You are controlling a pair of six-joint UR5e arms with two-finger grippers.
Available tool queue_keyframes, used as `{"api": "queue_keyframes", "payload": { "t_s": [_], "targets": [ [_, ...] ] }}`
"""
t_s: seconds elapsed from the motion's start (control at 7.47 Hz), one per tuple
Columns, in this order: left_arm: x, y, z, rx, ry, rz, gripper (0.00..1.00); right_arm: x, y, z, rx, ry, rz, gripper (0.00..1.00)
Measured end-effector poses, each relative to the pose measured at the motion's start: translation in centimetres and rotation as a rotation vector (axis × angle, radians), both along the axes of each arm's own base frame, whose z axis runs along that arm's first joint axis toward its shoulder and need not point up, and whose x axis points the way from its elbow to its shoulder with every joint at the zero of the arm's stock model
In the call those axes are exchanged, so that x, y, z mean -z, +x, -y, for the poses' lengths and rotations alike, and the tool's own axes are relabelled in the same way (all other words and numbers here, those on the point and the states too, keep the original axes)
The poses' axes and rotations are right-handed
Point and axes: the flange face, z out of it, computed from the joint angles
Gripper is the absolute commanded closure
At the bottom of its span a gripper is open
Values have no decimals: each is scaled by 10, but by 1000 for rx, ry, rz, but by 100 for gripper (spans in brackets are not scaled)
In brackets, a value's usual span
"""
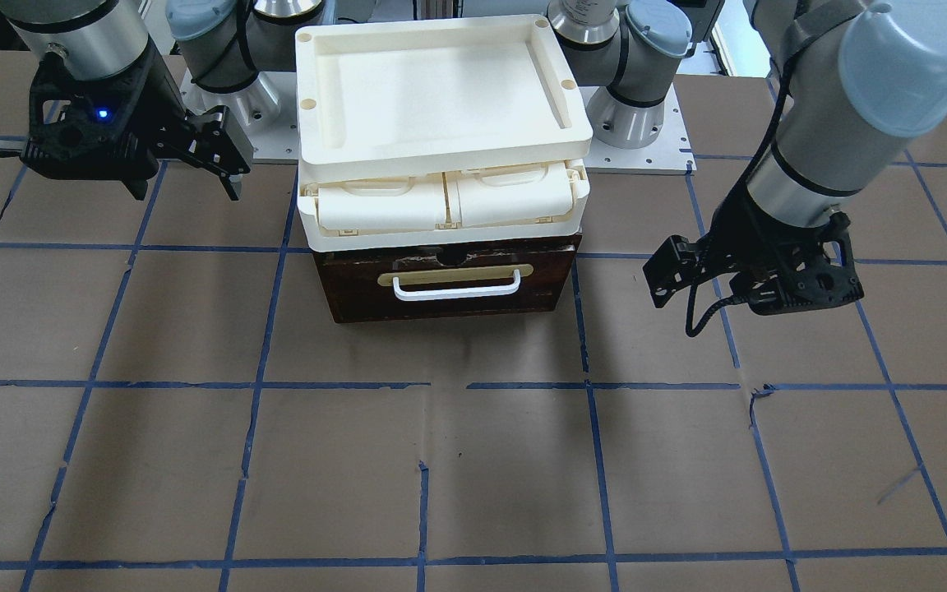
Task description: Put scissors in drawer and close it
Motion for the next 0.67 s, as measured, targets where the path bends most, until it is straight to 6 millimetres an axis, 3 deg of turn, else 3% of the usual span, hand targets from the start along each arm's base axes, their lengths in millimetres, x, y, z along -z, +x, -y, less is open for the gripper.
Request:
{"api": "queue_keyframes", "payload": {
  "t_s": [0.27, 0.67],
  "targets": [
    [0, 10, -3, -7, 11, 0, 0, 0, 0, 0, -1, 1, 0, 0],
    [4, 1, -7, 9, 26, -3, 0, 1, -1, 1, 0, 1, 0, 0]
  ]
}}
